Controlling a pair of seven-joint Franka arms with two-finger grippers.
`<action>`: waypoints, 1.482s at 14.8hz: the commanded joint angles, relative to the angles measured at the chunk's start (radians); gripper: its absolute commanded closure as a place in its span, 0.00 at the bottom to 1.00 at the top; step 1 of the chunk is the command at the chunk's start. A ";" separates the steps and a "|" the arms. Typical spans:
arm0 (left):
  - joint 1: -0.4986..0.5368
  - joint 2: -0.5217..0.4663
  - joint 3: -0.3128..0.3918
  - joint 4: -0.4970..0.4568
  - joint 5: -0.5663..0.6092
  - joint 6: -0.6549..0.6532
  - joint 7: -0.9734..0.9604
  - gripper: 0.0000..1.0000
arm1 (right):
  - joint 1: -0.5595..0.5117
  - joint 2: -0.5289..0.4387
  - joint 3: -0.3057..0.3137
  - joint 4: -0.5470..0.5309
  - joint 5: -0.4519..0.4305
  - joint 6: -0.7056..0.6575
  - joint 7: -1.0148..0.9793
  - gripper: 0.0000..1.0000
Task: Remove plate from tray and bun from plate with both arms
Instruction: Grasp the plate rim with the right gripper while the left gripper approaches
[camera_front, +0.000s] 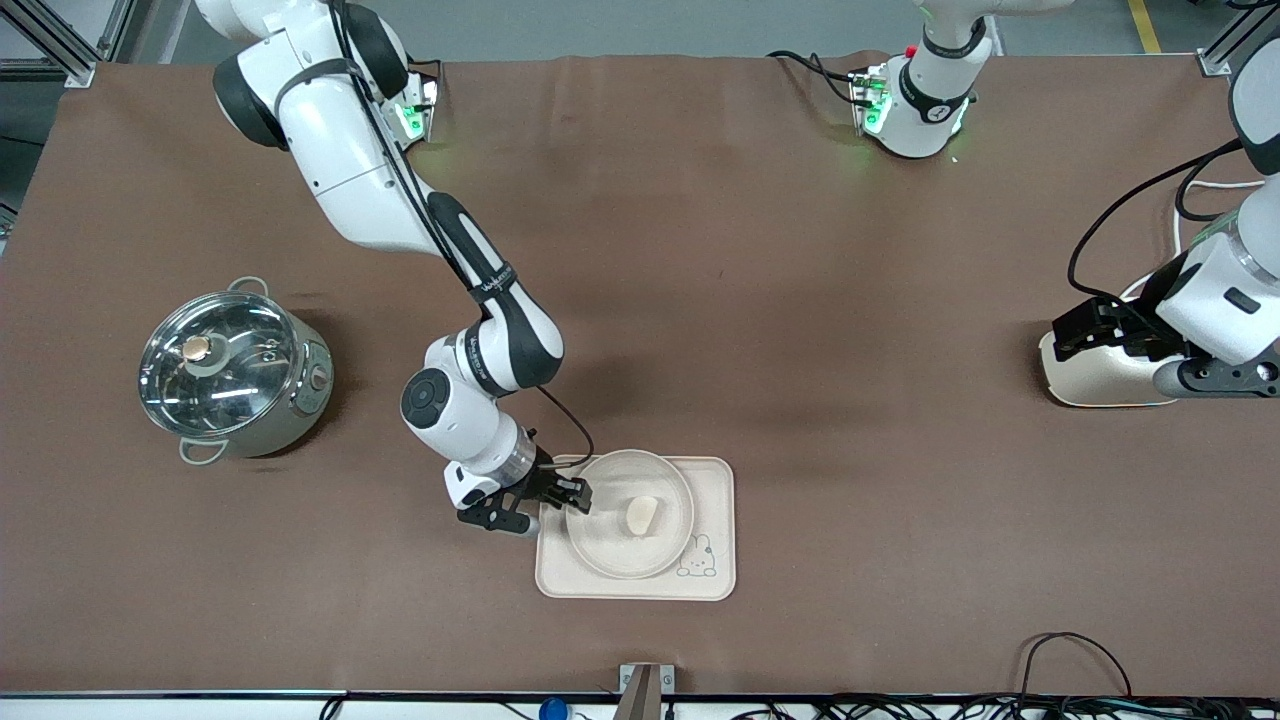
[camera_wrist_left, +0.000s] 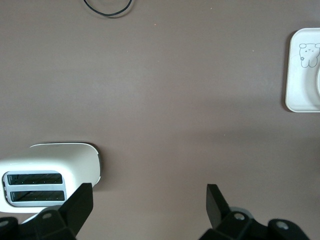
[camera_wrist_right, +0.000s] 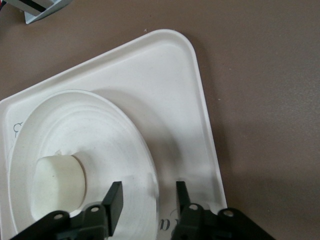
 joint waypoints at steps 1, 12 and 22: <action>-0.003 0.020 -0.002 0.019 -0.011 0.021 0.003 0.00 | -0.004 0.017 0.000 0.024 0.008 -0.001 -0.022 0.69; -0.107 0.072 -0.005 0.021 -0.008 0.089 -0.062 0.00 | -0.006 0.045 0.000 0.035 0.010 0.044 -0.102 0.98; -0.150 0.121 -0.003 0.016 0.000 0.190 -0.098 0.00 | -0.030 0.036 0.041 0.041 0.116 0.095 -0.105 1.00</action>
